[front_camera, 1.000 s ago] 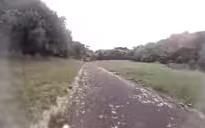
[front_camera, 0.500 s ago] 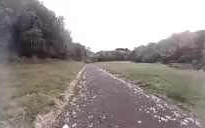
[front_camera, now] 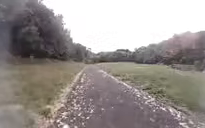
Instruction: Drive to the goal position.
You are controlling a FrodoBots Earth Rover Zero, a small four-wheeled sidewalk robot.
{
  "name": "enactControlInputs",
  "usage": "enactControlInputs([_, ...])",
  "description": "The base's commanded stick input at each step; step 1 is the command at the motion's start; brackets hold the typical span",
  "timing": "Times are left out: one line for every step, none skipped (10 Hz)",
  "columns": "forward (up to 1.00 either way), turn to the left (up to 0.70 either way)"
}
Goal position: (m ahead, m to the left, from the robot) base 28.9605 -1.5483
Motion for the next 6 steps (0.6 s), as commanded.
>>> enactControlInputs([1.00,0.00])
enactControlInputs([1.00,0.00])
enactControlInputs([1.00,0.00])
enactControlInputs([1.00,0.00])
enactControlInputs([1.00,0.00])
enactControlInputs([1.00,0.00])
